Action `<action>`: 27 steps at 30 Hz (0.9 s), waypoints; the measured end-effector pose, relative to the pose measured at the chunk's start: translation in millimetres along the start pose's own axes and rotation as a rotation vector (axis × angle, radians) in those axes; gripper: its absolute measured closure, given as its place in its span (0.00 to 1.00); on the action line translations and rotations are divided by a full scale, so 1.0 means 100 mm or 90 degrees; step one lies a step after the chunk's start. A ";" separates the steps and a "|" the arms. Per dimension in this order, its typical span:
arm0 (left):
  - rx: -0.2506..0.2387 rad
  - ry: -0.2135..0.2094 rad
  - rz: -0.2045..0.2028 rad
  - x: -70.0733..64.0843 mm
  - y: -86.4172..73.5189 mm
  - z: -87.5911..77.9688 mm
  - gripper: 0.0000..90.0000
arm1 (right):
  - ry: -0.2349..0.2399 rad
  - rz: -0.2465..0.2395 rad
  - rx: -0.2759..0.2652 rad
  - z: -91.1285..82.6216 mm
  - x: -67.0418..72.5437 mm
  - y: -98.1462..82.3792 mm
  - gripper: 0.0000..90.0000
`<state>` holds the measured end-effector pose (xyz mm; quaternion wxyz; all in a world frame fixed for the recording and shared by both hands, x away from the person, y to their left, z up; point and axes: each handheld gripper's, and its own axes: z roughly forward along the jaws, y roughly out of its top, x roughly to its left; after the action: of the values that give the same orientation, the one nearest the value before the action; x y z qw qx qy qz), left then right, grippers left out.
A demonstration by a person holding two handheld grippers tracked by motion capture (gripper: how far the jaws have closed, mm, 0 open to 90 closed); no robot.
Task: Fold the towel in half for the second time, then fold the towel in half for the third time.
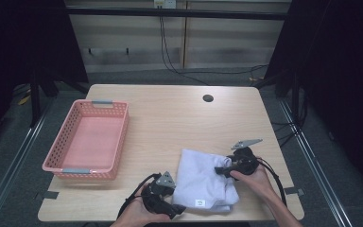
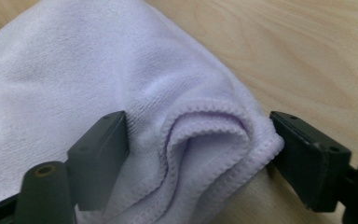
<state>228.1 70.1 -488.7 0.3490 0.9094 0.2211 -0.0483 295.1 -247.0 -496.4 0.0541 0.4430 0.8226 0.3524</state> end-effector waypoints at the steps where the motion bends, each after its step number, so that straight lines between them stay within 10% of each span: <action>1: 0.002 0.004 0.001 -0.01 0.01 0.00 0.29 | 0.001 -0.004 0.001 0.00 0.01 0.00 0.26; 15: 0.021 0.027 0.043 -0.10 0.06 0.04 0.59 | 0.056 -0.012 0.007 0.00 0.05 0.00 0.61; 24: 0.029 0.020 0.037 -0.05 0.07 0.03 0.80 | 0.069 0.000 0.008 -0.01 0.05 -0.01 0.70; 27: 0.015 -0.007 -0.003 0.01 0.07 0.03 0.83 | 0.077 0.010 0.009 -0.01 0.03 0.00 0.72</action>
<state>232.0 64.1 -487.3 0.3390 0.9127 0.2209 -0.0566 293.0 -244.9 -494.9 -0.0014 0.4277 0.8235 0.3728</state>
